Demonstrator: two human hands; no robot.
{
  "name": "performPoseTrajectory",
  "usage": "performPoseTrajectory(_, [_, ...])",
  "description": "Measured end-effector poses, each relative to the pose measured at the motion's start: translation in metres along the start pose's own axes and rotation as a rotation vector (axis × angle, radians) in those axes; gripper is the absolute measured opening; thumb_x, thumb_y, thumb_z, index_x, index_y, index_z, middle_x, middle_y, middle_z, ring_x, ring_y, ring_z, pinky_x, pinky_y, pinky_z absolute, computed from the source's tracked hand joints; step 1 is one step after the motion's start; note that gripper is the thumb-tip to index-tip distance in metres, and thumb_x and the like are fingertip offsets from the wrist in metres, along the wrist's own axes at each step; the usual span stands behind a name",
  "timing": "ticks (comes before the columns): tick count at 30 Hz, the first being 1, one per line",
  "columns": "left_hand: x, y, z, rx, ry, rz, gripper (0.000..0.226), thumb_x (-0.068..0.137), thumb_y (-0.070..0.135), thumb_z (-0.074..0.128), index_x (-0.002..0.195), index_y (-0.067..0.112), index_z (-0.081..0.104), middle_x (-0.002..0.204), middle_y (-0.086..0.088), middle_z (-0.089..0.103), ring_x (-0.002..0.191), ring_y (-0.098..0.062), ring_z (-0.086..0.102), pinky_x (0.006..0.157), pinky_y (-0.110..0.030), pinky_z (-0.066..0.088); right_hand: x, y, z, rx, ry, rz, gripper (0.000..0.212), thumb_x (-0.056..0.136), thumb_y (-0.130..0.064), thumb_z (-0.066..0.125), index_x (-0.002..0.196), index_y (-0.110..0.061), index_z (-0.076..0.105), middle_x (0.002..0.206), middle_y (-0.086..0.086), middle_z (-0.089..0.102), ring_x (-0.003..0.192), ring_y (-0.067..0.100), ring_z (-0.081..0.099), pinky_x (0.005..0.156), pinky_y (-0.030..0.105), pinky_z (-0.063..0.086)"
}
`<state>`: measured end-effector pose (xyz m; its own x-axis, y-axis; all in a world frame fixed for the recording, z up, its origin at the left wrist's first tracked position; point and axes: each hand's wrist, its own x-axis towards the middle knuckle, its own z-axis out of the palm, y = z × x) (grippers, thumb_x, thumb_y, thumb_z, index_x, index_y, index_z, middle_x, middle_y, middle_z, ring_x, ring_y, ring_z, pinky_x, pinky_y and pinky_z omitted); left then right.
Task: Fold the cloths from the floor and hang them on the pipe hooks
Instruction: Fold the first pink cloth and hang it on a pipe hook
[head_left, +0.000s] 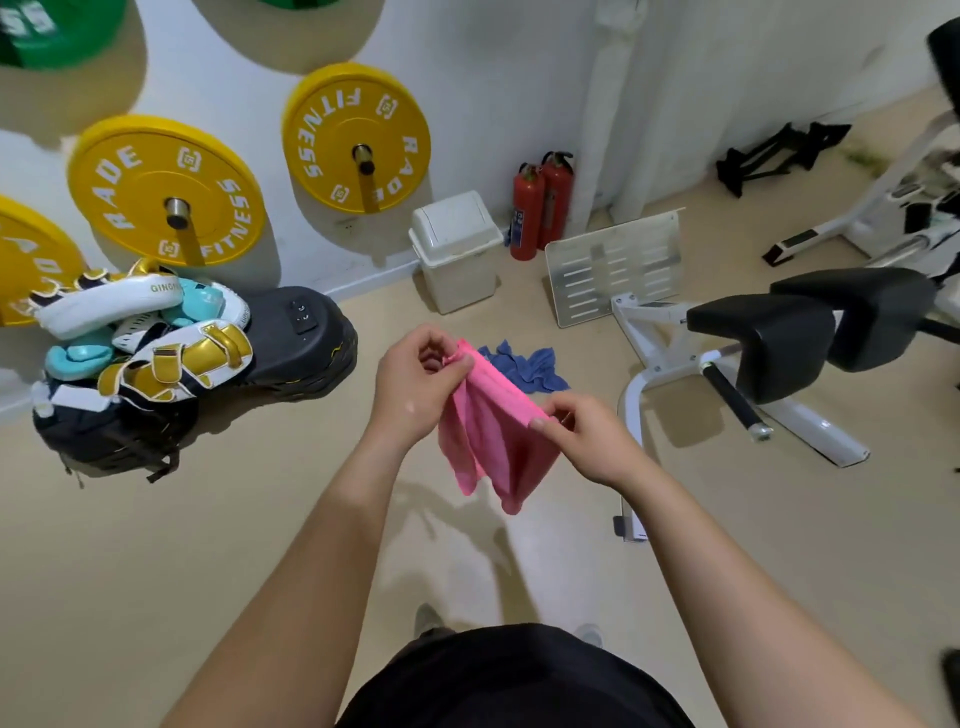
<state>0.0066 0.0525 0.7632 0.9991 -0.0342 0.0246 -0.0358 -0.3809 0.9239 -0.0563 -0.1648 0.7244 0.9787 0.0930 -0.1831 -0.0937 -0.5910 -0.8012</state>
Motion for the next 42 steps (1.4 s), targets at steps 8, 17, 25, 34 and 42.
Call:
performPoseTrajectory(8, [0.004, 0.011, 0.005, 0.154, 0.032, 0.045, 0.040, 0.087, 0.013, 0.068, 0.122, 0.031, 0.060, 0.080, 0.009, 0.060, 0.073, -0.004, 0.057, 0.076, -0.022, 0.046, 0.005, 0.014, -0.023, -0.041, 0.123, 0.017, 0.024, 0.098, -0.033, 0.055, 0.078, -0.020, 0.057, 0.070, -0.005, 0.063, 0.070, 0.015, 0.059, 0.071, 0.039, 0.049])
performPoseTrajectory(17, [-0.012, 0.010, 0.053, 0.261, -0.335, 0.067, 0.003, 0.088, 0.019, 0.072, 0.087, 0.018, 0.074, 0.084, -0.002, 0.057, 0.087, -0.023, 0.059, 0.080, -0.034, 0.045, 0.023, -0.023, -0.048, -0.034, 0.137, -0.115, 0.014, 0.085, -0.036, 0.073, 0.075, -0.026, 0.073, 0.065, -0.014, 0.066, 0.065, 0.004, 0.057, 0.064, 0.028, 0.044])
performPoseTrajectory(25, [0.017, 0.014, 0.011, 0.462, -0.055, 0.173, 0.008, 0.090, 0.026, 0.068, 0.087, 0.021, 0.074, 0.087, 0.006, 0.057, 0.084, -0.017, 0.056, 0.075, -0.031, 0.043, -0.005, 0.010, -0.046, -0.014, -0.001, -0.046, 0.021, 0.094, -0.024, 0.066, 0.078, -0.011, 0.061, 0.063, -0.012, 0.049, 0.057, 0.002, 0.043, 0.055, 0.018, 0.032])
performPoseTrajectory(34, [0.019, -0.028, -0.028, 0.635, 0.174, -0.107, 0.021, 0.092, 0.031, 0.058, 0.076, 0.026, 0.071, 0.087, -0.003, 0.060, 0.086, -0.029, 0.061, 0.067, -0.033, 0.042, -0.010, 0.031, -0.056, -0.125, 0.057, 0.070, 0.021, 0.095, -0.031, 0.063, 0.074, -0.026, 0.060, 0.068, -0.011, 0.059, 0.069, 0.012, 0.053, 0.063, 0.029, 0.041])
performPoseTrajectory(42, [-0.026, -0.025, 0.055, 0.184, -0.428, 0.049, 0.043, 0.089, 0.019, 0.066, 0.131, 0.027, 0.062, 0.129, 0.004, 0.065, 0.120, -0.011, 0.057, 0.104, -0.028, 0.042, 0.009, -0.016, -0.030, -0.169, 0.005, -0.103, 0.016, 0.093, -0.036, 0.063, 0.094, -0.027, 0.076, 0.090, -0.007, 0.075, 0.086, 0.010, 0.066, 0.080, 0.034, 0.051])
